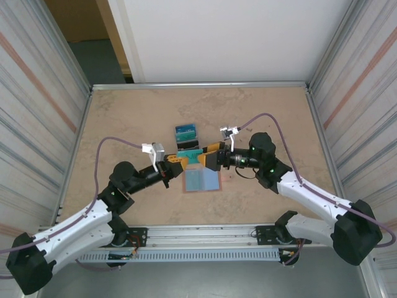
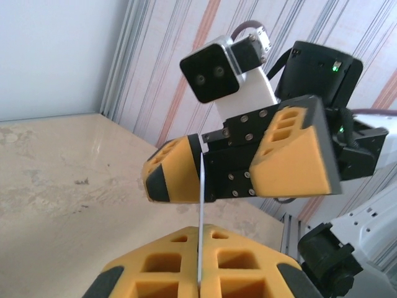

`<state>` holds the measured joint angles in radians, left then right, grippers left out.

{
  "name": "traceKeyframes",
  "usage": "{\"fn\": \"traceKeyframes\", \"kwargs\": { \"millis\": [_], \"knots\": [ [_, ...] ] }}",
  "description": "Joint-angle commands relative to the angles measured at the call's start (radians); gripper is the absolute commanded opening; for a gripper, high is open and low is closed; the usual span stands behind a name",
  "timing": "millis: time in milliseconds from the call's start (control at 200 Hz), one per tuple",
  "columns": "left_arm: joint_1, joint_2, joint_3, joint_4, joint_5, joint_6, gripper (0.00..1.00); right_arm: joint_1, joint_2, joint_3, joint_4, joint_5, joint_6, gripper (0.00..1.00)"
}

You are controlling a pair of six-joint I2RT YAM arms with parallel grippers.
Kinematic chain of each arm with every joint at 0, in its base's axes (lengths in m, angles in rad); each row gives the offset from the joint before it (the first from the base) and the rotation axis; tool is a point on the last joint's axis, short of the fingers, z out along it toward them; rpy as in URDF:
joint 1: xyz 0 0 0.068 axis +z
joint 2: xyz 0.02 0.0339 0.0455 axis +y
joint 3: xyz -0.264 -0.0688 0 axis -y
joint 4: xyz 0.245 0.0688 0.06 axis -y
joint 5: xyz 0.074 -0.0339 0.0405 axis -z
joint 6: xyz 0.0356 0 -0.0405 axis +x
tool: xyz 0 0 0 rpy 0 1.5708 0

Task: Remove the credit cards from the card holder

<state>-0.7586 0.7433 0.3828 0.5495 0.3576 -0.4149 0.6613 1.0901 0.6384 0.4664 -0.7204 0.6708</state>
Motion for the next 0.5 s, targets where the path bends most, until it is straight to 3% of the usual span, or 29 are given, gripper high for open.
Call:
{"fn": "traceKeyframes", "kwargs": {
  "millis": [0,306,381,496],
  "knots": [
    [0.003,0.005,-0.001,0.101,0.017,-0.057,0.0,0.006,0.013,0.035,0.085,-0.058,0.022,0.57],
    [0.004,0.066,0.005,0.159,0.027,-0.072,0.0,0.035,0.036,0.058,0.103,-0.108,-0.018,0.33],
    [0.004,0.085,0.01,0.168,0.038,-0.074,0.0,0.049,0.04,0.069,0.084,-0.121,-0.048,0.16],
    [0.004,0.086,0.02,0.139,0.041,-0.06,0.0,0.076,0.029,0.092,0.01,-0.128,-0.125,0.0]
  ]
}}
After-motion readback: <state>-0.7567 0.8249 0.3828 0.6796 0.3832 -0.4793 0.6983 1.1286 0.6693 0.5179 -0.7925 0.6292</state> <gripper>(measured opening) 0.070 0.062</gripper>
